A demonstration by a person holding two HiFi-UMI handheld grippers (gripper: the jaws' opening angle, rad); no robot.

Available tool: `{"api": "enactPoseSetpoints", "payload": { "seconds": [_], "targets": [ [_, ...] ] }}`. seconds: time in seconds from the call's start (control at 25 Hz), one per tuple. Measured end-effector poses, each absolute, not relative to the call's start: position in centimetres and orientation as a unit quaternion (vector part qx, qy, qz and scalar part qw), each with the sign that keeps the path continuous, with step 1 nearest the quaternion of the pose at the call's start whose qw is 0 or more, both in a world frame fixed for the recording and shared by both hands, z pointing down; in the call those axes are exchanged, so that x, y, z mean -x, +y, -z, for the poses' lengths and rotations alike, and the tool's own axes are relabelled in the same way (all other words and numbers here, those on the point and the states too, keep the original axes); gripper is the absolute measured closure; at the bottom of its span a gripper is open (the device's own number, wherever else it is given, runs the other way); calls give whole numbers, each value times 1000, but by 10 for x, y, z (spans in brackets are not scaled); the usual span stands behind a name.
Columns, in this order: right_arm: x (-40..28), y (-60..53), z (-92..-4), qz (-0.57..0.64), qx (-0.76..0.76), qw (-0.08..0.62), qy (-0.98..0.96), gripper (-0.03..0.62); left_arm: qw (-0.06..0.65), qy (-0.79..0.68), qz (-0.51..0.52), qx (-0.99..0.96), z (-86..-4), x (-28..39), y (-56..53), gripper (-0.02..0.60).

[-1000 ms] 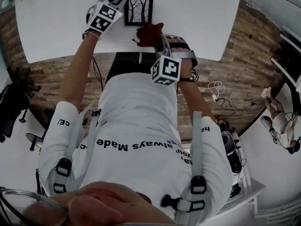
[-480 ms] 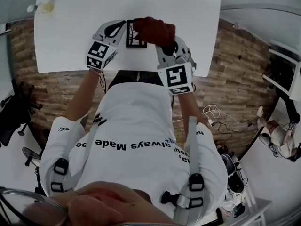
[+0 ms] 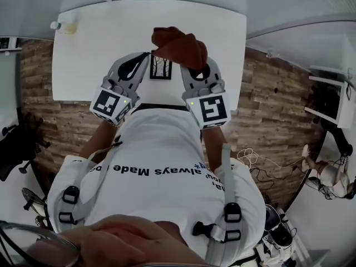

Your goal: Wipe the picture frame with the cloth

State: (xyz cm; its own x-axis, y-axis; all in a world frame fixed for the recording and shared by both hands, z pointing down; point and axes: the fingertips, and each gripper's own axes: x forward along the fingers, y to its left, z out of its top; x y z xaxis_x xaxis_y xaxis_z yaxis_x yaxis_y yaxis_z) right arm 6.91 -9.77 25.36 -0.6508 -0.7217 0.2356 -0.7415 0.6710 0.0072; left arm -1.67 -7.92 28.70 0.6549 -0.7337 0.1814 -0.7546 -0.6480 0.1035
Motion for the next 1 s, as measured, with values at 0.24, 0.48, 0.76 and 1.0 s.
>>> {"api": "enactPoseSetpoints", "payload": {
  "seconds": [0.24, 0.48, 0.76, 1.0],
  "targets": [
    [-63, -97, -220, -46, -395, 64, -915, 574, 65, -405, -35, -911, -247, 6, -75, 578],
    [-64, -95, -195, -29, -399, 32, -916, 574, 47, -405, -20, -913, -221, 4, -68, 578],
    [-59, -99, -192, -16, -397, 30, -917, 574, 39, -398, -12, -916, -217, 3, -74, 578],
    [-60, -93, -190, -22, -393, 38, -918, 574, 38, -398, -14, -916, -216, 0, -69, 578]
  ]
}}
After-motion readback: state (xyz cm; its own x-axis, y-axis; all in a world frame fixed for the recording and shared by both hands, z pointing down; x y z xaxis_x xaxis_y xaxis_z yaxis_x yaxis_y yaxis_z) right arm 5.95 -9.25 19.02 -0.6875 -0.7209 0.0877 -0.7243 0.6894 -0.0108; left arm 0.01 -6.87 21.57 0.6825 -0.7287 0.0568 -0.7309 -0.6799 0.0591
